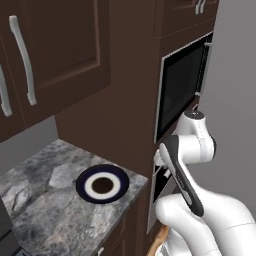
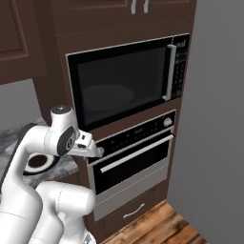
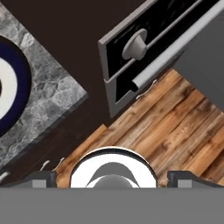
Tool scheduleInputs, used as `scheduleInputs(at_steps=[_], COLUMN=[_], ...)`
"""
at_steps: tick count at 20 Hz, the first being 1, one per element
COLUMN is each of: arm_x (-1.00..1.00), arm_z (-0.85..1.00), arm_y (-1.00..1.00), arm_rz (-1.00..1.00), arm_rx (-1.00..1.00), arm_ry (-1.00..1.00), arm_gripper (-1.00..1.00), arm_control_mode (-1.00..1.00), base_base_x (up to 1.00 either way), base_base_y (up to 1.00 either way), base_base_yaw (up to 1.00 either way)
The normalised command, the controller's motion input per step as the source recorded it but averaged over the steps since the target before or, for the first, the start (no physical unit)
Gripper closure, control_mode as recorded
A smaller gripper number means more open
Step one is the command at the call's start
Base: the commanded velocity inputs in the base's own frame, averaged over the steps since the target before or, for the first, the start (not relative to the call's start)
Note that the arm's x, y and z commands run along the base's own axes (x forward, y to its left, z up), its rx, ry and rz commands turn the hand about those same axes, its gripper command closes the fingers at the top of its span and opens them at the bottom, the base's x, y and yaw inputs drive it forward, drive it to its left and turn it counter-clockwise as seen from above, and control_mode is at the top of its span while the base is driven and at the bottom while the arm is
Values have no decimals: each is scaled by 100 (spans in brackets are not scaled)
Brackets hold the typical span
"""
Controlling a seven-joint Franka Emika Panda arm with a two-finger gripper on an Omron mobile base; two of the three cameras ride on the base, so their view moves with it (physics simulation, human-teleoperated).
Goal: Take the baked cake out of the oven and place it on the plate for cooling. Then close the oven door.
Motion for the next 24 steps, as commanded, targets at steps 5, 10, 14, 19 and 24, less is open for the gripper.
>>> scheduleInputs(at_steps=[5,10,14,19,24], arm_x=[3,4,1,0,0], arm_z=[0,-16,-43,-26,-3], arm_y=[-31,-62,-57,-46,-29], arm_rz=[0,0,0,0,0], arm_rx=[9,11,8,23,30], arm_ry=[-1,-3,-4,-9,-23], arm_gripper=[-100,-100,-100,-100,-100], arm_control_mode=[-100,-100,-100,-100,-100], base_base_x=[0,0,0,0,0], base_base_y=[0,0,0,0,0], base_base_yaw=[0,0,0,0,0])
